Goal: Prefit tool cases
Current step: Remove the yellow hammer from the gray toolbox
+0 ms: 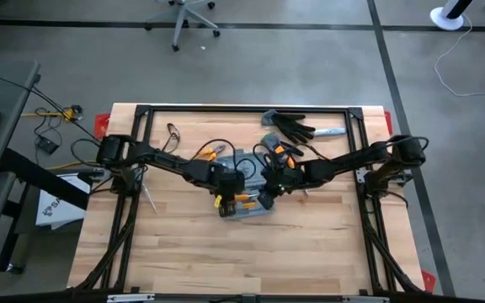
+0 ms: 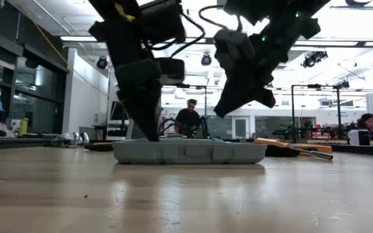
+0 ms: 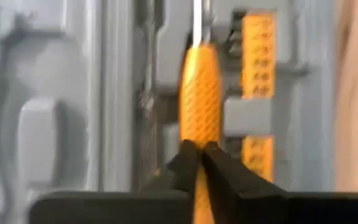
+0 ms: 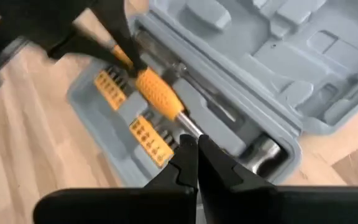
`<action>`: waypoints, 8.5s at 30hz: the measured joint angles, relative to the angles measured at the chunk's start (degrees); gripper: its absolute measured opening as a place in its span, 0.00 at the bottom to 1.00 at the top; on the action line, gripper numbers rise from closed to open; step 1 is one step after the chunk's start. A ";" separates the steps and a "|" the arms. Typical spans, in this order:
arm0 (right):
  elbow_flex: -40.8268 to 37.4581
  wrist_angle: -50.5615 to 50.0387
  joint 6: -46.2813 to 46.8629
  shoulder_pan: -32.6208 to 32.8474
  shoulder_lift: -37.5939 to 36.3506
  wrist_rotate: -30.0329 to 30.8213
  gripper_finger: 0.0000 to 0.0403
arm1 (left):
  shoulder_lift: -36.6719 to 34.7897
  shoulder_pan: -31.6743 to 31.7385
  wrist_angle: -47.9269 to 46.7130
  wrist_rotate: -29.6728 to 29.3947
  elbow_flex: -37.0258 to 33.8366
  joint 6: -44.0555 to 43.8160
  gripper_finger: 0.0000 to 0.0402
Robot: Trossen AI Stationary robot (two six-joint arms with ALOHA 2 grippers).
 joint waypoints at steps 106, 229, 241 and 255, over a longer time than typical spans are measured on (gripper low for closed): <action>12.97 6.48 -15.97 -17.05 22.43 -20.14 0.00 | -2.93 5.18 9.44 23.27 -10.78 -11.58 0.45; 0.39 12.57 1.24 -1.55 13.92 -8.89 0.00 | -0.35 4.38 8.08 4.73 -6.86 -18.09 0.52; 0.33 11.75 0.80 -1.53 13.92 -9.50 0.00 | -0.02 6.36 14.72 19.68 -7.25 -19.94 0.52; 0.33 12.14 0.80 -0.85 13.90 -8.45 0.00 | -0.04 8.77 16.20 26.82 -7.31 -21.86 0.51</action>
